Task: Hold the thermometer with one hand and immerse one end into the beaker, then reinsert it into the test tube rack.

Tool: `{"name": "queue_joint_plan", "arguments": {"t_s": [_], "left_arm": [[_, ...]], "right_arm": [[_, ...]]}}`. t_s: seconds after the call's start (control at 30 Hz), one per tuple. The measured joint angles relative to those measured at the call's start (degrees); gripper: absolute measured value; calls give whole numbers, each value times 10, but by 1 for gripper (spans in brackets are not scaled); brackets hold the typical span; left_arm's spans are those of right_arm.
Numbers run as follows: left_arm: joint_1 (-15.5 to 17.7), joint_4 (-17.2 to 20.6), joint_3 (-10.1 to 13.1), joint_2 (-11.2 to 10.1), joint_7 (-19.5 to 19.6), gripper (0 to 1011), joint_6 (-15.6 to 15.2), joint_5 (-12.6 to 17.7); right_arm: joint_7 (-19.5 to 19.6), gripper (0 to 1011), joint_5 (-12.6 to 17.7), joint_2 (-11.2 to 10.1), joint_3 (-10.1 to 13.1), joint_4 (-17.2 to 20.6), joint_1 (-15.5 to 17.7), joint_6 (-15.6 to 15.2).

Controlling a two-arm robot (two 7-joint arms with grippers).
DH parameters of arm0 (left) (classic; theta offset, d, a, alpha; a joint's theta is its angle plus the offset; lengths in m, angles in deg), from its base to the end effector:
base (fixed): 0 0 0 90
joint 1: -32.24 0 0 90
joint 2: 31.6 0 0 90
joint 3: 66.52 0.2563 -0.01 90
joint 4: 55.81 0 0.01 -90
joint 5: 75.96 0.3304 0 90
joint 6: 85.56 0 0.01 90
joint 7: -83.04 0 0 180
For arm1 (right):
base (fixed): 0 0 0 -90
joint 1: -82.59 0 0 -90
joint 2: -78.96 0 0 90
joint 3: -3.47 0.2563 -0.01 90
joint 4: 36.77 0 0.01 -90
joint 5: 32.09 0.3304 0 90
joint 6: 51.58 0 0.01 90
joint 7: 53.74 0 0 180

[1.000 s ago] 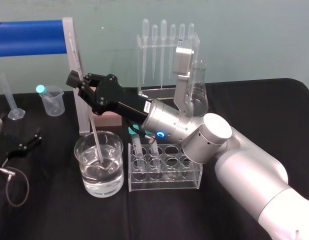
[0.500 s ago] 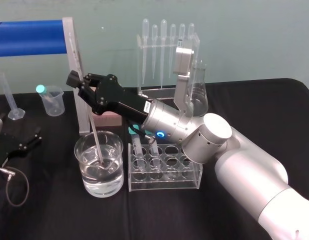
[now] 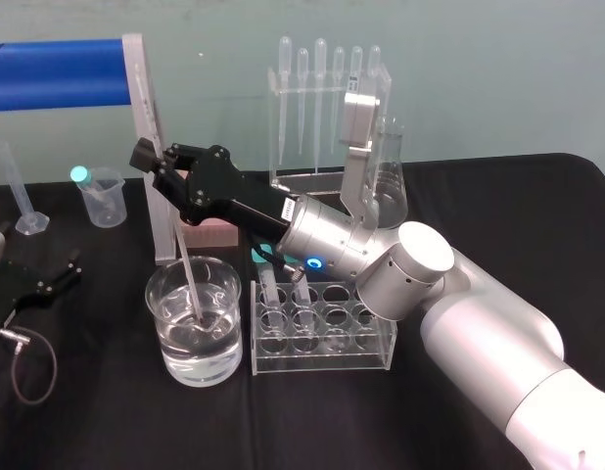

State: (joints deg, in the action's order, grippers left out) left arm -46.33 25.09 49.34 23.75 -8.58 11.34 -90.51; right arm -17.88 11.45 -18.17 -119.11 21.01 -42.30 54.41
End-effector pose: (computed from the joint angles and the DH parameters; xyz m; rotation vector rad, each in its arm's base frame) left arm 0.3730 0.0578 -0.2792 0.3046 -0.2850 1.2480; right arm 0.4669 0.1000 -0.2356 0.4058 -0.0072 -0.2875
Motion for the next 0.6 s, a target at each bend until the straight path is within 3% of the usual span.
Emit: {"name": "queue_joint_plan", "arguments": {"t_s": [0.6], "left_arm": [[0,0,0,0,0,1008,0,0]], "right_arm": [[0,56,0,0,0,0,0,0]]}}
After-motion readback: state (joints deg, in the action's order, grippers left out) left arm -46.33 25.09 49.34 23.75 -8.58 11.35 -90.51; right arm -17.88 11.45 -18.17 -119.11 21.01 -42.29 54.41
